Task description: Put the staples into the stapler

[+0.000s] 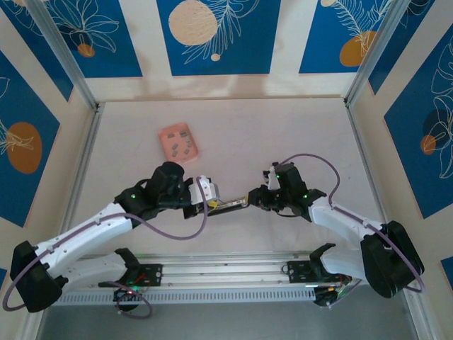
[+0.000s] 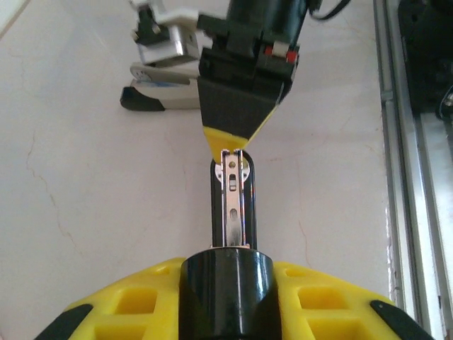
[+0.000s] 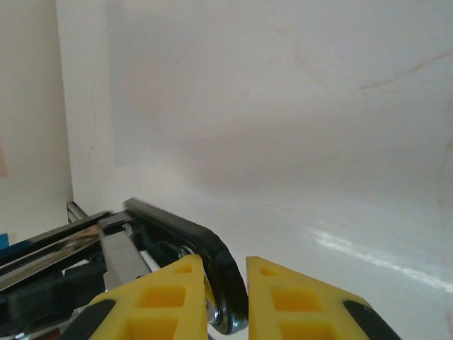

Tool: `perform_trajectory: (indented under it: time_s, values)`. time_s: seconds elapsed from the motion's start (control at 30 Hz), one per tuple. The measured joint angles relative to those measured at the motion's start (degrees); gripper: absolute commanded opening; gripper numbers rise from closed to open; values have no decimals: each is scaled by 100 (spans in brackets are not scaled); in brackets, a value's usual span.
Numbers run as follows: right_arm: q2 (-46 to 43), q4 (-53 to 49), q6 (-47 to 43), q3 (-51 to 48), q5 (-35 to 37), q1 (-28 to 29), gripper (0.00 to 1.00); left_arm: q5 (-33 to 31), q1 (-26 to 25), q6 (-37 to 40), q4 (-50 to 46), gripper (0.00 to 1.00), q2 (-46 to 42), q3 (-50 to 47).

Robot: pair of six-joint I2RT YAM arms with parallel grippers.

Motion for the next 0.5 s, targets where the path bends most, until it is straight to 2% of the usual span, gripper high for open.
perform_trajectory:
  time_s: [0.27, 0.5]
  values:
    - [138, -39, -59, -254, 61, -317, 27, 243, -11, 13, 321, 0, -111, 503]
    - [-24, -39, -612, -219, -11, -365, 40, 249, -15, -7, 518, 0, -118, 597]
